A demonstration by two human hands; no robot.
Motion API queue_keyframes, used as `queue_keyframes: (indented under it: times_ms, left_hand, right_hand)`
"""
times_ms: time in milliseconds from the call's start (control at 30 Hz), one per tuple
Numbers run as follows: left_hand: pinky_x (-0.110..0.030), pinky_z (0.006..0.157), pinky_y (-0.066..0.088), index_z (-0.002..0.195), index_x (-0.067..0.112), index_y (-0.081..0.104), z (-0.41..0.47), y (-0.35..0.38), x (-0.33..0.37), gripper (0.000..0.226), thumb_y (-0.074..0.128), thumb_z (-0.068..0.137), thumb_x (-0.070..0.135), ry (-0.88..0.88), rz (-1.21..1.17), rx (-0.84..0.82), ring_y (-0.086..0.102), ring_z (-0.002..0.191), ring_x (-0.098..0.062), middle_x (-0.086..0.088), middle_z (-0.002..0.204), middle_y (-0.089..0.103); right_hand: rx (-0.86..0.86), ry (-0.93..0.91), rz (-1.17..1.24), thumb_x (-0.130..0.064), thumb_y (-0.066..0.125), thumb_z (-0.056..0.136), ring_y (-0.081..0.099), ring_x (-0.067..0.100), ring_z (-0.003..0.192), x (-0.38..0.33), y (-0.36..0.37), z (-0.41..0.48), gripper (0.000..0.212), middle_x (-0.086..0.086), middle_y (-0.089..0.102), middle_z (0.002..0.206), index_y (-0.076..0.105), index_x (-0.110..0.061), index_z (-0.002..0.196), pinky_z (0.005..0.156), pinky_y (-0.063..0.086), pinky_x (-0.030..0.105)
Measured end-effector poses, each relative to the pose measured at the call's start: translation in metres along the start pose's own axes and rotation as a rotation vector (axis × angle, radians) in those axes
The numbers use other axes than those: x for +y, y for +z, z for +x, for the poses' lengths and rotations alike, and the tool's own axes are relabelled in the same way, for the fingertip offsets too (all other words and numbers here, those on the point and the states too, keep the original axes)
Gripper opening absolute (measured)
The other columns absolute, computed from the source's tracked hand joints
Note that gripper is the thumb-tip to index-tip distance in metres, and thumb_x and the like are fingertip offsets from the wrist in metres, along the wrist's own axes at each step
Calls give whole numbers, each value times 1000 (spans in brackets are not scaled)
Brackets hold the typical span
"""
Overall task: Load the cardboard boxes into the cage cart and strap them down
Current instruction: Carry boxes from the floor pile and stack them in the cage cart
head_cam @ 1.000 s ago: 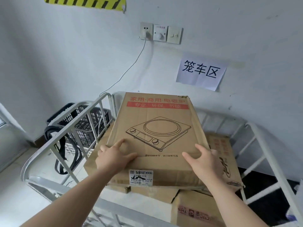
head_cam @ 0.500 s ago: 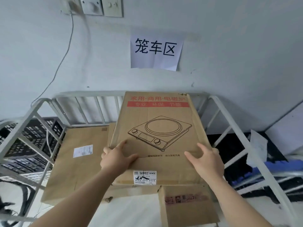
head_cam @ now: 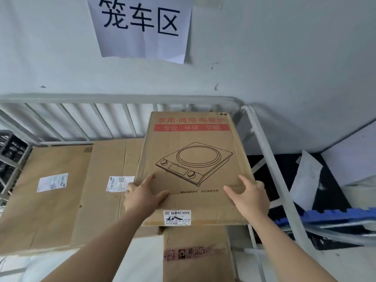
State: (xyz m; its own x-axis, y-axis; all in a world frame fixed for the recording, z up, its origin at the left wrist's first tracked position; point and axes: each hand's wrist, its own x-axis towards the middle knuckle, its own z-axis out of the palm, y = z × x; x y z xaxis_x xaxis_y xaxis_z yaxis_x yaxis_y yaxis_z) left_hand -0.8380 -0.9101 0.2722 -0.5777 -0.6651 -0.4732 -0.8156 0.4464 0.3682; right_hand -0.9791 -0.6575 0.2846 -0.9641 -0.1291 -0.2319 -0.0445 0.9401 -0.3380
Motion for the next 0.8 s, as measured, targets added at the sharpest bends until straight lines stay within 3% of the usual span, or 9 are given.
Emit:
queue_keyframes:
  times_ms: [267, 400, 567, 700, 800]
  left_hand:
    - [-43, 96, 46, 145, 50, 13, 38, 65, 32, 82, 59, 79, 64, -46, -3, -64, 38, 121, -37, -16, 134, 26]
    - [-44, 98, 45, 146, 51, 10, 44, 87, 33, 79, 60, 85, 51, -49, -16, -155, 36, 121, -36, -16, 131, 25]
    - [-43, 101, 38, 148, 49, 6, 45, 98, 26, 75, 53, 90, 49, -22, 52, -187, 30, 126, -34, -16, 138, 23]
    - [-41, 108, 31, 149, 42, 5, 41, 90, 33, 75, 51, 91, 50, 39, 290, -160, 28, 133, -34, -19, 148, 19]
    - [-39, 108, 28, 145, 31, 21, 36, 76, 41, 63, 50, 91, 45, 158, 429, -21, 31, 133, -29, -10, 149, 27]
  right_hand:
    - [-111, -33, 33, -67, 58, 76, 51, 24, 109, 46, 37, 72, 79, 13, 40, 130, 36, -31, 143, 83, 50, 33]
    - [-209, -32, -73, -66, 55, 79, 46, 31, 112, 60, 54, 95, 84, 20, 38, 129, 21, -32, 148, 91, 47, 38]
    - [-324, 21, -126, -64, 52, 83, 37, 38, 121, 67, 70, 103, 84, 23, 27, 137, 6, -37, 149, 98, 42, 44]
    - [-263, -77, -232, -55, 49, 89, 9, 40, 142, 57, 69, 96, 75, 24, 2, 154, 13, -29, 150, 116, 19, 49]
    - [-229, -182, -224, -49, 46, 93, 6, 32, 145, 45, 61, 84, 68, 13, 4, 159, 20, -22, 150, 118, 16, 46]
